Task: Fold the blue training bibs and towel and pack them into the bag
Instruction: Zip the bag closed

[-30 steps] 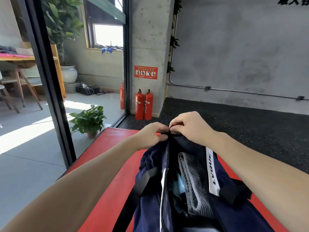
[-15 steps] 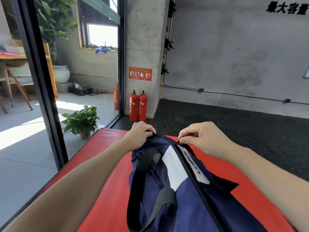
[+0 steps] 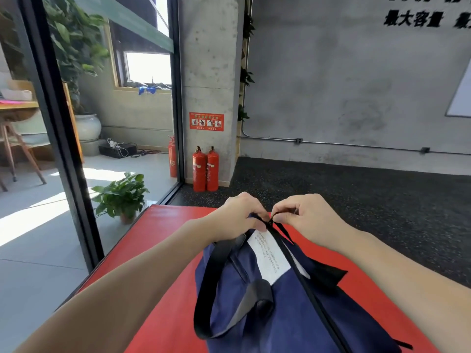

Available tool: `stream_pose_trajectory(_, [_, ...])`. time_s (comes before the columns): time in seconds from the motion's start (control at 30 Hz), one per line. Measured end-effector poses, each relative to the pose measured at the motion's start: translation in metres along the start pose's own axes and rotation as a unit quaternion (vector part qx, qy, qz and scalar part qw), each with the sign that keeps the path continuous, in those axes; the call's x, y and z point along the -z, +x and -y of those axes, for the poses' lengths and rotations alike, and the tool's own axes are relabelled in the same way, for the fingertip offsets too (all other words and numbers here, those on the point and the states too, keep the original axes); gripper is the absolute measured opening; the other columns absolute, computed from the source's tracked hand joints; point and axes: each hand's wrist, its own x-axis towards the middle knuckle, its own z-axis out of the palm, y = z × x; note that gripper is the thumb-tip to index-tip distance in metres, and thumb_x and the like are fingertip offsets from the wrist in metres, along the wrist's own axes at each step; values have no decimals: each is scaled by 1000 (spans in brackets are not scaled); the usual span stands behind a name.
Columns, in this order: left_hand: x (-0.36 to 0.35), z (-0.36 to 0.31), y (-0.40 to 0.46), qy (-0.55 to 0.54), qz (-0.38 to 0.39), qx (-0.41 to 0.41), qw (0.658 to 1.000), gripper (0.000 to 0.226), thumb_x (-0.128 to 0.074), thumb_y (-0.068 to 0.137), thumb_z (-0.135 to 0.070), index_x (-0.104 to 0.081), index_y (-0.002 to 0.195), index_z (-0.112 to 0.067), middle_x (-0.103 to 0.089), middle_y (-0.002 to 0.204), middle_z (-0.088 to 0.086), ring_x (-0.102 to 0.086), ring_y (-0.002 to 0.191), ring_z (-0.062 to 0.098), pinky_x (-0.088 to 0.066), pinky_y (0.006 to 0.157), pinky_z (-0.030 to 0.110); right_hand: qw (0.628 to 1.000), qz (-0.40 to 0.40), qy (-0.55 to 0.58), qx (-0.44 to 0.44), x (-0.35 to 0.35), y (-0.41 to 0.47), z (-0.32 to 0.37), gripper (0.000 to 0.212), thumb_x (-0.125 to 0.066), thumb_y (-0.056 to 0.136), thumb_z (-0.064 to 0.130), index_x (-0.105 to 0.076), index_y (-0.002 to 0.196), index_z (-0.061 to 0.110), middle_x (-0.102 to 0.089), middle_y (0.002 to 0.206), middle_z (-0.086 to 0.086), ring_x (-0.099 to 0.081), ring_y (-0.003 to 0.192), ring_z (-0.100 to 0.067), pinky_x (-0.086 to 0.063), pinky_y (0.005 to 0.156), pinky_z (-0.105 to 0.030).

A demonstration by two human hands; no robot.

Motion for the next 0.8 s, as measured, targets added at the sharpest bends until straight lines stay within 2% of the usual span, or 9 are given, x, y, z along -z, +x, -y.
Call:
stream_pose_trajectory(0.13, [0,-1,-1,-1,-10,14,1000,13,-69,92,-24,-78,102,-22,-65,103,-8,-51,104,8,-38,90,26,1000,-4,2,-18,8,-19,0,10,-76,86,14,-79,83,24,-71,78,20,-63,80,2,-39,74,-8])
stream_pose_trajectory(0.2, [-2,11,-4,-12,-36,48,998,11,-70,92,-21,-79,97,-19,-67,98,-10,-55,98,8,-40,88,27,999,-1,21,-33,13,-31,4,10,-77,86,16,-79,83,26,-72,80,20,-63,77,-1,-42,75,-12])
stream_pose_trajectory(0.37, [-8,19,-14,3,-57,99,993,11,-68,93,-22,-78,98,-24,-71,100,-12,-55,103,6,-45,100,37,997,9,69,-41,32,-67,16,13,-76,88,13,-78,81,23,-73,78,14,-57,65,1,-41,69,-11])
stream_pose_trajectory(0.43, [-4,1,-18,-44,-57,79,994,15,-68,94,-19,-77,101,-29,-70,102,-19,-61,99,-6,-47,96,26,997,2,66,-43,35,-73,17,13,-76,88,13,-77,81,24,-72,77,13,-55,62,1,-41,67,-11])
stream_pose_trajectory(0.5, [4,-31,-24,-117,-26,32,992,21,-70,93,-17,-76,106,-32,-70,107,-23,-61,104,-10,-44,92,12,997,-6,60,-47,36,-75,18,12,-76,88,15,-77,82,25,-72,77,14,-55,61,0,-41,66,-11])
stream_pose_trajectory(0.53, [6,-48,-28,-134,2,3,991,23,-70,92,-15,-75,108,-30,-70,109,-20,-62,107,-7,-45,93,12,997,-10,55,-48,36,-75,18,12,-76,88,15,-77,83,26,-72,76,15,-56,62,-1,-42,66,-12])
stream_pose_trajectory(0.6, [3,-75,-33,-96,55,-58,992,13,-69,90,-14,-75,102,-17,-70,103,-6,-63,102,8,-50,95,28,998,-15,47,-49,34,-75,19,12,-76,88,17,-77,84,27,-71,76,16,-57,63,-2,-42,67,-13])
stream_pose_trajectory(0.67, [-3,-88,-36,-36,63,-68,995,7,-68,90,-15,-72,91,-10,-67,93,4,-61,96,22,-48,92,41,997,-16,47,-54,35,-78,21,11,-75,89,17,-77,84,27,-71,76,16,-55,62,-1,-42,67,-13])
stream_pose_trajectory(0.8, [-7,-84,-36,-14,11,-21,1000,13,-69,91,-16,-80,98,-19,-72,95,-7,-64,93,18,-47,87,31,997,-6,39,-59,38,-89,23,11,-74,90,22,-75,82,29,-67,71,13,-49,60,-2,-40,64,-18])
